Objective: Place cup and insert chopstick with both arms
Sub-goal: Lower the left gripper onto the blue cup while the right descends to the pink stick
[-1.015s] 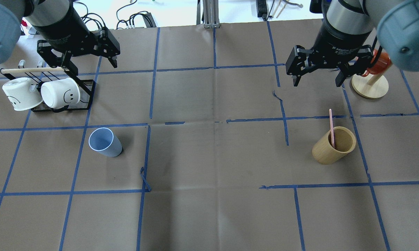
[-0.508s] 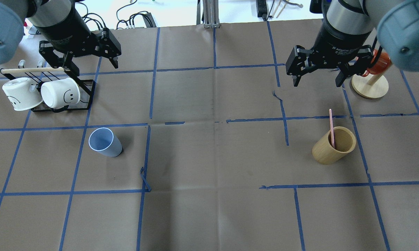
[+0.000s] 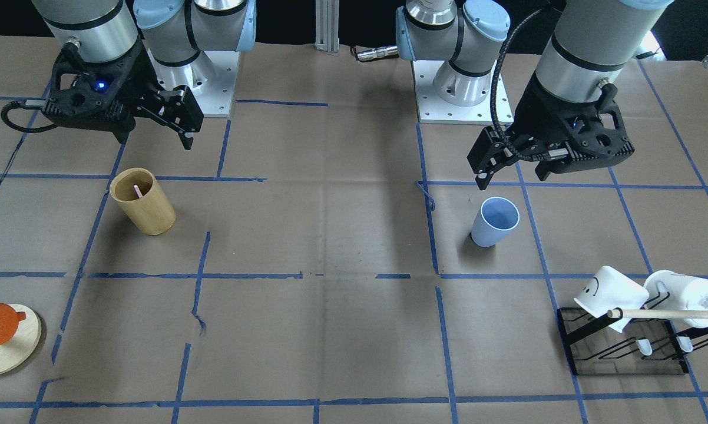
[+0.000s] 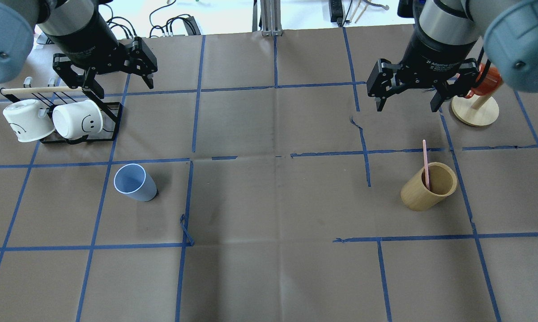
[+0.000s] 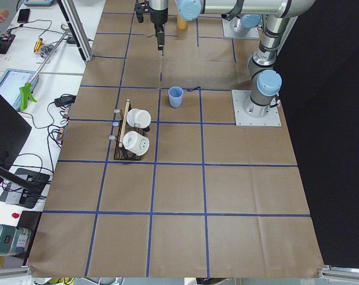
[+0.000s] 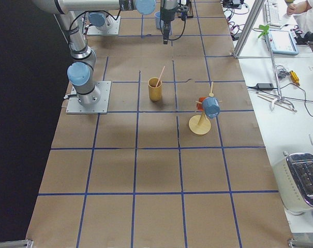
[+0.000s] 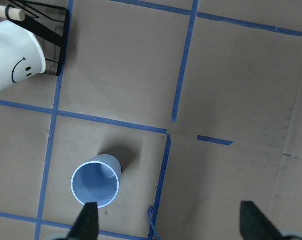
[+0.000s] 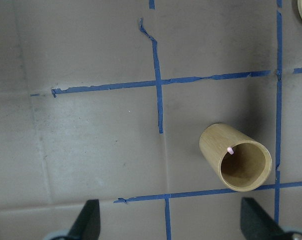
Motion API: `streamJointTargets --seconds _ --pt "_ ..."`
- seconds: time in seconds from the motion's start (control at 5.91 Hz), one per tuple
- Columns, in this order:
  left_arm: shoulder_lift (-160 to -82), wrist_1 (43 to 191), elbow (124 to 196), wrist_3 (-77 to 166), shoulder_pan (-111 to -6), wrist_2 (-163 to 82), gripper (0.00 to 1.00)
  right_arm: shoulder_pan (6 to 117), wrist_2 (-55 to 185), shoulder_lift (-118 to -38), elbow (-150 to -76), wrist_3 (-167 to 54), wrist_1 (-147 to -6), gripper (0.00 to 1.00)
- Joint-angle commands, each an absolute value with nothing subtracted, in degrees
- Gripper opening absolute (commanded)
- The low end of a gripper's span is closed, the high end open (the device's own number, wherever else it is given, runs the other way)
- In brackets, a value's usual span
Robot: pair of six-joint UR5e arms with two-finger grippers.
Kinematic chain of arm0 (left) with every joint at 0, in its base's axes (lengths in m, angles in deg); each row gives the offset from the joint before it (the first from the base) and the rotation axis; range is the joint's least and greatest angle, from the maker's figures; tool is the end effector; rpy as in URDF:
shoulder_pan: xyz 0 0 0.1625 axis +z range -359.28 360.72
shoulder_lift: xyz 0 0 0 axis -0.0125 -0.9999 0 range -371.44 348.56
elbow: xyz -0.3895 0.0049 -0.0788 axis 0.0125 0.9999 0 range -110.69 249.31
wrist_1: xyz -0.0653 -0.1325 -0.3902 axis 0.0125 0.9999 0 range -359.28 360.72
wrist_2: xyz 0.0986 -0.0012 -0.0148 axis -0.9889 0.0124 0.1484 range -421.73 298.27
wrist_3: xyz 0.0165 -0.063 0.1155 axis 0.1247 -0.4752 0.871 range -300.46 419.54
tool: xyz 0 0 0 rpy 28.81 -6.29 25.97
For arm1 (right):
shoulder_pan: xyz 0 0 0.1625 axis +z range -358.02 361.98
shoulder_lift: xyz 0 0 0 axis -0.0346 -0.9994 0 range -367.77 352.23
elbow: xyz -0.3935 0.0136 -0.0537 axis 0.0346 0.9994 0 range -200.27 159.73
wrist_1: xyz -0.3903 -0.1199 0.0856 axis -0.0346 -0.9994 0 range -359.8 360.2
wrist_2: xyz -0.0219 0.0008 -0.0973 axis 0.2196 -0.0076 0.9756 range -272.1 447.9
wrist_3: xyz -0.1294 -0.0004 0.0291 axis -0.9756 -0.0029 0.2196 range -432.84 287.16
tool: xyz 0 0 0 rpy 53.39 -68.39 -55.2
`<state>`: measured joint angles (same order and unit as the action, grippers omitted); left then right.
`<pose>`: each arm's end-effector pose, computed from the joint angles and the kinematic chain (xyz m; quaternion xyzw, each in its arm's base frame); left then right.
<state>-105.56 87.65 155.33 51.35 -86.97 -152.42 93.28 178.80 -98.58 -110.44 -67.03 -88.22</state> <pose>-0.1101 -0.5351 0.4305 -0.0916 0.9954 -0.0258 0.0047 0.1422 -0.4841 0.4301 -0.0392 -0.9992 -0.0078 0.0084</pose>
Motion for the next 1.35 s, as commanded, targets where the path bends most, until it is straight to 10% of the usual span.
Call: streamJointTargets --seconds 0.0,0.68,1.18 --pt "-105.48 87.73 155.53 51.81 -87.0 -152.35 0.99 93.21 178.95 -98.56 -110.44 -67.03 -88.31 1.0" --pt "-103.99 82.51 168.21 57.67 -85.33 -152.7 0.98 86.67 179.57 -97.94 -111.23 -81.64 -89.02 1.0" --pt "-107.49 67.38 180.46 60.93 -85.15 -153.83 0.98 80.38 177.38 -101.96 -127.16 -93.93 -103.61 1.0"
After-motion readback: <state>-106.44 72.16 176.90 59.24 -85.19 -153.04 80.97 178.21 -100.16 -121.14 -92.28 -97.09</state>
